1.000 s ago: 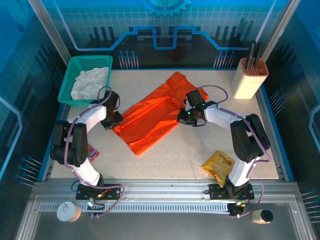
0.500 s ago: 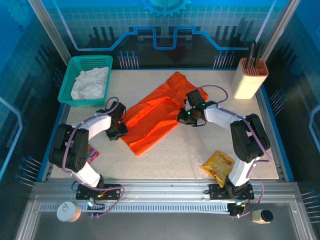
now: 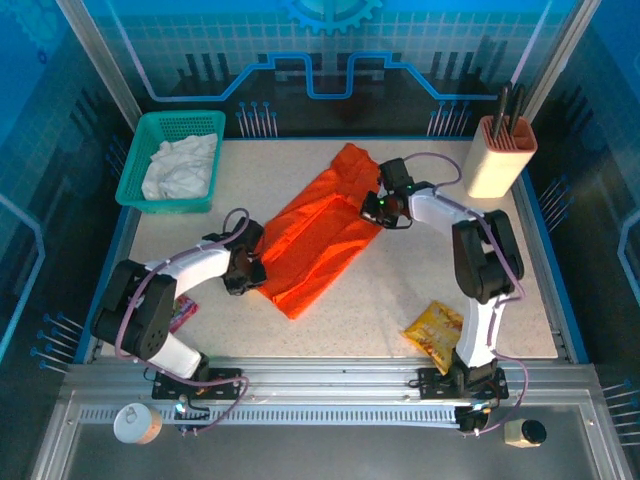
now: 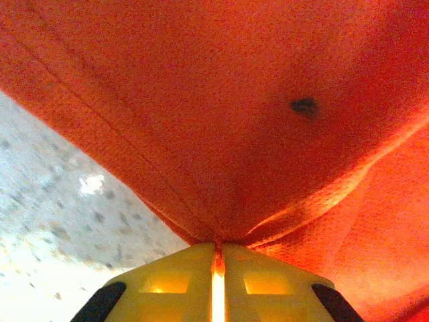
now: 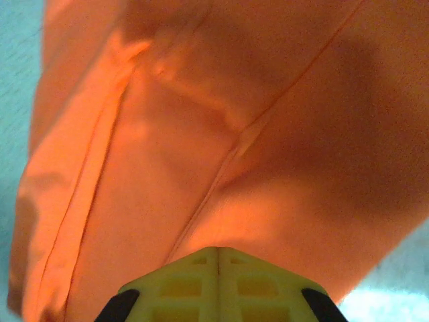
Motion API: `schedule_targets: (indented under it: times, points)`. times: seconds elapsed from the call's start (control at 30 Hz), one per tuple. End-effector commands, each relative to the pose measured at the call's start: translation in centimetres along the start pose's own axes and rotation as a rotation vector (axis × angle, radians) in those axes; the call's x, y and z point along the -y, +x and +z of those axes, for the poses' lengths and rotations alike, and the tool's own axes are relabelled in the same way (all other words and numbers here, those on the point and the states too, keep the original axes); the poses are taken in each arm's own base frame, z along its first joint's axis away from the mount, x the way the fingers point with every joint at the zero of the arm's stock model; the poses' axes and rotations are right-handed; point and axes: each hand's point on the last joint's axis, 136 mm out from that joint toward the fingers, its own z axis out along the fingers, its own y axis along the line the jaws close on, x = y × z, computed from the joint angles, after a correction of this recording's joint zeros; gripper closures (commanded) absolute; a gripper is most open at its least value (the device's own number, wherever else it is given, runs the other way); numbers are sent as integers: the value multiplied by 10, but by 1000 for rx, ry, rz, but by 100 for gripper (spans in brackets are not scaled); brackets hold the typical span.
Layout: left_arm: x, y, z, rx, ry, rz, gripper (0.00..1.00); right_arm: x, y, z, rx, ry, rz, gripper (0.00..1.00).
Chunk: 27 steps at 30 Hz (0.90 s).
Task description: Fold and stack the t-shirts
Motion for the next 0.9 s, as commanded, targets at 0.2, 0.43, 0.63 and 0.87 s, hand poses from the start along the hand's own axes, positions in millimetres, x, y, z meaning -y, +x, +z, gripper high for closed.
schedule_targets:
  times: [0.2,0.43,0.63,0.87]
  points:
    - [4,80,5,-112,9,-9,88,47,-15,33,-56,246,65,100]
    - [12,112,-3,-145,31,15,87,35,-33,70,-151,225,-29,100]
    - [65,104,-23,-89,176,74,85,5,-53,92,-211,128,-144,100]
    - [119,85,-74,-14,243,217,77,-32,-65,80,-208,-14,-220,98]
